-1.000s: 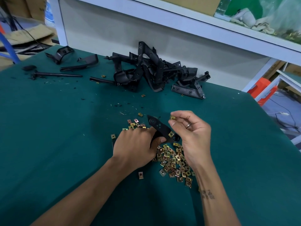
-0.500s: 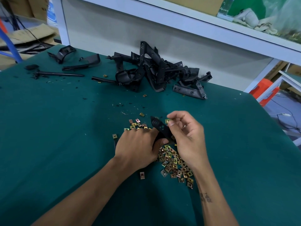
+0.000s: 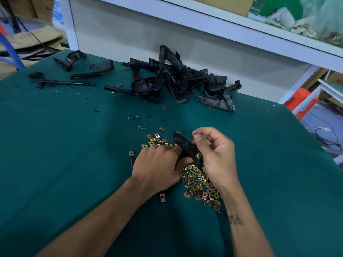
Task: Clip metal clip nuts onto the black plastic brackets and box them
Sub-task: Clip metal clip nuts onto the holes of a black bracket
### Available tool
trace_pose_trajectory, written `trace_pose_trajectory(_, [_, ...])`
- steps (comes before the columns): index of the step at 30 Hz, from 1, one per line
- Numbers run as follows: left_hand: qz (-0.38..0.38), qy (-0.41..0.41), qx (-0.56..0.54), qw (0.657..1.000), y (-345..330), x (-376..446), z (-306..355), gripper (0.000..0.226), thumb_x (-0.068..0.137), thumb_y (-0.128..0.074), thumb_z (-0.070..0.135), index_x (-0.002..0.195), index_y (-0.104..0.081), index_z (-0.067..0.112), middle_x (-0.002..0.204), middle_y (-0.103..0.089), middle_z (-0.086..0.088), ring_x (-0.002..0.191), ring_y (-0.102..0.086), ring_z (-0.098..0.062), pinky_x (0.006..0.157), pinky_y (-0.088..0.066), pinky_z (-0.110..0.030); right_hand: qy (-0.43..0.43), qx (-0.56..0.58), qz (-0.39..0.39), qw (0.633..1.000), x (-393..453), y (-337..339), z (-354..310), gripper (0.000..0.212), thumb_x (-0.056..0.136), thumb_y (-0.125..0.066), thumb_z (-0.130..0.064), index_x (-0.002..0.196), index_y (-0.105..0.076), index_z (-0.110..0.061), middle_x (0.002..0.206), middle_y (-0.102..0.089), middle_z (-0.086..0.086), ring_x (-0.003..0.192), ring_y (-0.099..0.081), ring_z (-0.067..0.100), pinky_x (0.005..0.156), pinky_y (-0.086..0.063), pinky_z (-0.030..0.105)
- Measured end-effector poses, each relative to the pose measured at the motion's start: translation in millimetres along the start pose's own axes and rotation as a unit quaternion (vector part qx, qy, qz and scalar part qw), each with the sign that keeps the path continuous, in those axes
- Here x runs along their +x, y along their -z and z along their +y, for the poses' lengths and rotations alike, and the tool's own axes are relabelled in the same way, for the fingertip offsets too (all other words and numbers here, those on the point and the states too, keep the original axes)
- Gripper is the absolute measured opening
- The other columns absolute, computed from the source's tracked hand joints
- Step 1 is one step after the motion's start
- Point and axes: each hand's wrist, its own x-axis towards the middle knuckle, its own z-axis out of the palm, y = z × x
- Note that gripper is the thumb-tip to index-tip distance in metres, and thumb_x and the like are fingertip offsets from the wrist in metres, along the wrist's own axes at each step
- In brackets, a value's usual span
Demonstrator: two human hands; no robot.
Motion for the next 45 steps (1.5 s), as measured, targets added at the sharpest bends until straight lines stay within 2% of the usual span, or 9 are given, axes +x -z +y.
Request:
trace_pose_trajectory(2, [0.003,-0.003,0.005,1.000,0,0,0,0.057,0.098,-0.023,0.065,0.094,-0.063,0.024,0.074,-0.069,0.004,0.058,-0.065,-0.028,0.050,-0.032,-0.029,-0.002,0.008,0.002,1.000,-1,-2,-1,0.011,0.096,-0.068,-0.019,0.093,-0.075,-0.026,0.079,-0.070,-0.011,0.078,-0.064,0.007,0.076,-0.053,0.022])
trace_pose_trajectory(5, [0.008,-0.008,0.004,1.000,1,0,0,0.055,0.099,-0.025,0.064,0.093,-0.062,0.024,0.071,-0.068,0.004,0.054,-0.063,-0.028,0.048,-0.031,-0.028,-0.010,0.054,0.005,0.998,-1,-3,-5,0.010,0.089,-0.072,-0.019,0.090,-0.078,-0.026,0.085,-0.076,0.000,0.084,-0.071,0.013,0.081,-0.057,0.030])
trace_pose_trajectory(8, [0.013,-0.008,0.007,1.000,1,0,0,0.054,0.099,-0.025,0.063,0.091,-0.062,0.024,0.070,-0.068,0.004,0.052,-0.063,-0.028,0.047,-0.032,-0.028,-0.017,0.078,0.006,0.997,-1,-6,-7,0.011,0.082,-0.079,-0.020,0.089,-0.079,-0.028,0.084,-0.076,0.001,0.082,-0.071,0.013,0.075,-0.056,0.025])
trace_pose_trajectory(11, [0.011,-0.001,0.006,1.000,0,0,1,0.058,0.098,-0.019,0.065,0.095,-0.062,0.025,0.075,-0.070,0.004,0.057,-0.065,-0.028,0.050,-0.031,-0.029,-0.011,0.103,0.021,0.994,-1,-8,-6,0.017,0.081,-0.083,-0.008,0.083,-0.079,-0.024,0.077,-0.074,0.001,0.075,-0.070,0.012,0.069,-0.055,0.021])
trace_pose_trajectory(19, [0.016,-0.002,-0.013,1.000,0,0,0,0.055,0.098,-0.021,0.065,0.095,-0.059,0.025,0.074,-0.069,0.003,0.059,-0.065,-0.030,0.051,-0.030,-0.030,0.000,0.126,0.053,0.991,-4,-14,-6,0.030,0.084,-0.076,0.009,0.077,-0.081,-0.020,0.072,-0.075,0.000,0.069,-0.070,0.007,0.065,-0.054,0.018])
trace_pose_trajectory(26, [0.023,-0.001,-0.011,1.000,1,0,0,0.048,0.096,-0.031,0.062,0.086,-0.059,0.024,0.069,-0.067,0.003,0.054,-0.063,-0.030,0.049,-0.029,-0.028,-0.005,0.107,0.069,0.992,-4,-19,-3,0.029,0.086,-0.076,0.006,0.078,-0.080,-0.021,0.073,-0.074,-0.001,0.072,-0.069,0.008,0.070,-0.055,0.019])
trace_pose_trajectory(31, [0.025,0.007,-0.015,1.000,0,0,-1,0.045,0.095,-0.033,0.060,0.088,-0.061,0.025,0.068,-0.067,0.002,0.055,-0.063,-0.031,0.049,-0.034,-0.030,-0.011,0.128,0.108,0.986,-6,-28,-1,0.030,0.086,-0.076,0.006,0.074,-0.077,-0.021,0.068,-0.072,-0.003,0.069,-0.068,0.009,0.068,-0.055,0.020])
trace_pose_trajectory(37, [0.035,0.004,-0.014,0.999,2,0,0,0.037,0.093,-0.040,0.056,0.085,-0.060,0.026,0.066,-0.067,0.002,0.053,-0.062,-0.032,0.050,-0.029,-0.028,-0.007,0.137,0.123,0.983,-8,-30,-4,0.033,0.084,-0.078,0.006,0.071,-0.081,-0.024,0.070,-0.075,0.000,0.071,-0.071,0.009,0.069,-0.055,0.018])
trace_pose_trajectory(45, [0.038,0.004,-0.030,0.999,4,0,1,0.034,0.092,-0.041,0.053,0.080,-0.057,0.026,0.060,-0.063,0.001,0.047,-0.058,-0.033,0.048,-0.028,-0.028,-0.004,0.152,0.149,0.977,-11,-36,-6,0.032,0.086,-0.077,0.003,0.070,-0.081,-0.025,0.066,-0.073,-0.001,0.061,-0.066,0.004,0.049,-0.049,0.014])
